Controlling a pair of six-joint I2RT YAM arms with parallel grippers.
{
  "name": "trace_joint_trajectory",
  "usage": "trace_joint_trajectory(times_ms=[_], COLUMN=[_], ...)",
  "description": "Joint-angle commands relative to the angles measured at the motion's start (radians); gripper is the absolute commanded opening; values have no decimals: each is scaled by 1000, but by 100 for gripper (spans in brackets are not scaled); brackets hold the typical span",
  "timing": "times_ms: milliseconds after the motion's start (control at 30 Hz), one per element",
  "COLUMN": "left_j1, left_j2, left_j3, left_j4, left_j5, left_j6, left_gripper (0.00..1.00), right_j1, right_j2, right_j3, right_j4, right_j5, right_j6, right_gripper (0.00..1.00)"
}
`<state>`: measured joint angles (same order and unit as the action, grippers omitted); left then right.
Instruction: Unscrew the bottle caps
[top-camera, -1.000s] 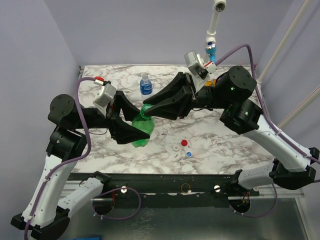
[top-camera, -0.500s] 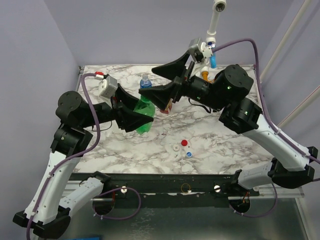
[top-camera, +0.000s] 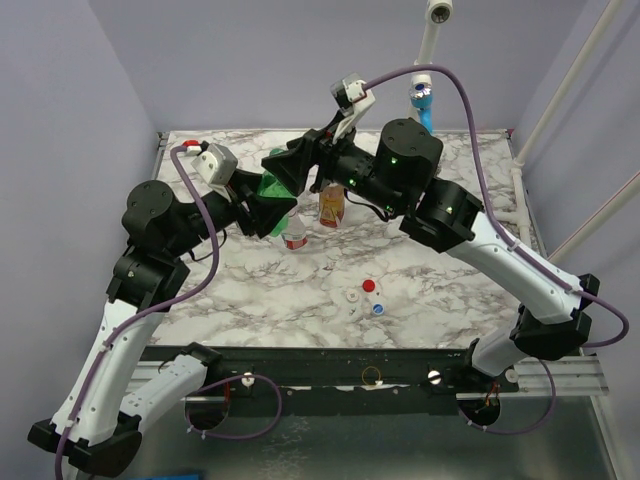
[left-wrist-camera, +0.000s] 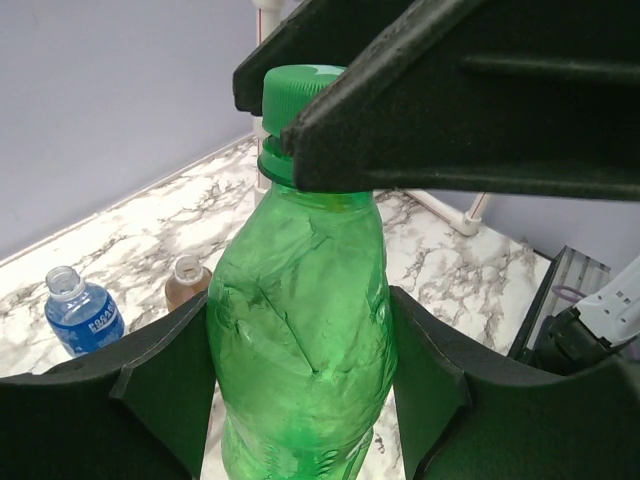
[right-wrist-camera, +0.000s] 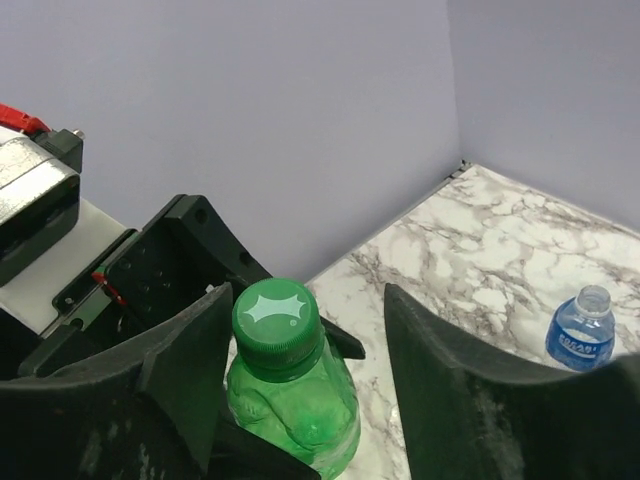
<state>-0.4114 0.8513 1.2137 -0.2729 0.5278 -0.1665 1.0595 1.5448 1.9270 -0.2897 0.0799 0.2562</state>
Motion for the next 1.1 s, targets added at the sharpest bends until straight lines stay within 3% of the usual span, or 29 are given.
trace_joint_trajectory(times_ms=[0, 367, 467, 533, 700, 800, 933, 1067], left_j1=[5, 4, 4, 4, 5, 5, 4, 5], left_j2=[-9, -6, -9, -11, 11, 27, 23, 11], left_j3=[-11, -10, -5, 2, 45, 64, 59, 40], left_j4=[3, 3, 2, 3, 9, 15, 18, 15], left_j5=[-42, 3, 76, 182, 553, 707, 707, 581], left_j6=[25, 10, -24, -58, -232, -315, -308, -247], left_gripper=[0, 0, 0, 0, 0, 0, 0, 0], right_j1=[7, 7, 7, 5, 4, 4, 4, 4], right_j2=[2, 16, -13, -51, -167, -191, -204, -196], right_j3=[27, 23, 3, -33, -143, -150, -176, -170], right_j4=[17, 25, 41, 74, 164, 165, 163, 114], right_j5=[31, -19, -93, -222, -647, -765, -761, -525], right_j6=[6, 11, -19, -61, -121, -114, -112, -118], right_gripper=[58, 21, 13, 9, 8, 4, 4, 16])
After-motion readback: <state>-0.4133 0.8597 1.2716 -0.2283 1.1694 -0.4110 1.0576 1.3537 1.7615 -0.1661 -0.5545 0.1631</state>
